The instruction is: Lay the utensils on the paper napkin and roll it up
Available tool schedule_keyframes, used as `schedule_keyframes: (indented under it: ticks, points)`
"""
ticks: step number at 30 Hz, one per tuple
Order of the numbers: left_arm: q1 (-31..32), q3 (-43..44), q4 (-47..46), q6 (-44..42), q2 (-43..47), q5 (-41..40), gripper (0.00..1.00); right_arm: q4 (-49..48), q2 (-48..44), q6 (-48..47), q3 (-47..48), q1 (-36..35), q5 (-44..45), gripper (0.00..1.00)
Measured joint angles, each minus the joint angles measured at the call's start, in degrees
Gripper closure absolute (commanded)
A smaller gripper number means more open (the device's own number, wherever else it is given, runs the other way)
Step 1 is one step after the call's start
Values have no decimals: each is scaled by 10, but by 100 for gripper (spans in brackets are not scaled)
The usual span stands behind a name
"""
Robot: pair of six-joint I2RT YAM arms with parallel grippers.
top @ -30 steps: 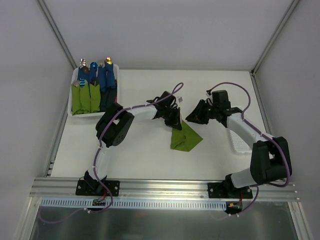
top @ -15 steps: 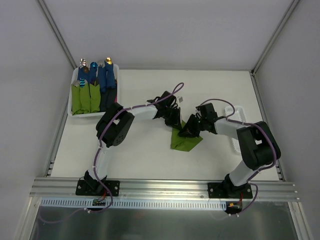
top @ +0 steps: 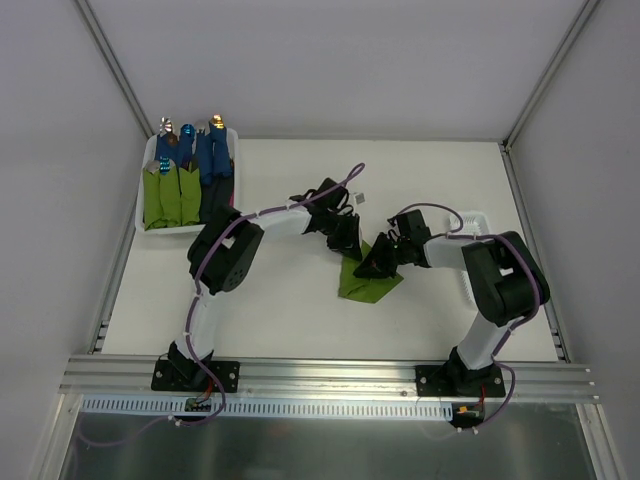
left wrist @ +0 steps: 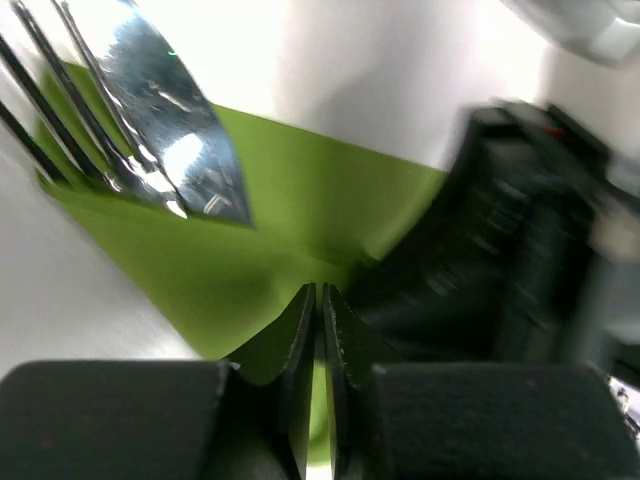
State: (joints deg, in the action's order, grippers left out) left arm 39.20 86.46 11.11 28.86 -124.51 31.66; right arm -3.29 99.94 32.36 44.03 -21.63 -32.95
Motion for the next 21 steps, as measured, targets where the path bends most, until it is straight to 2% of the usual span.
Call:
schedule_keyframes:
  ticks: [10,21]
  points:
    - [-21,-108,-4,-27,201,83,94,-11,2,-4,-4,0,-5,86]
    - [25,-136,-8,-30,124,82,100,-17,8,-5,-4,0,-13,87]
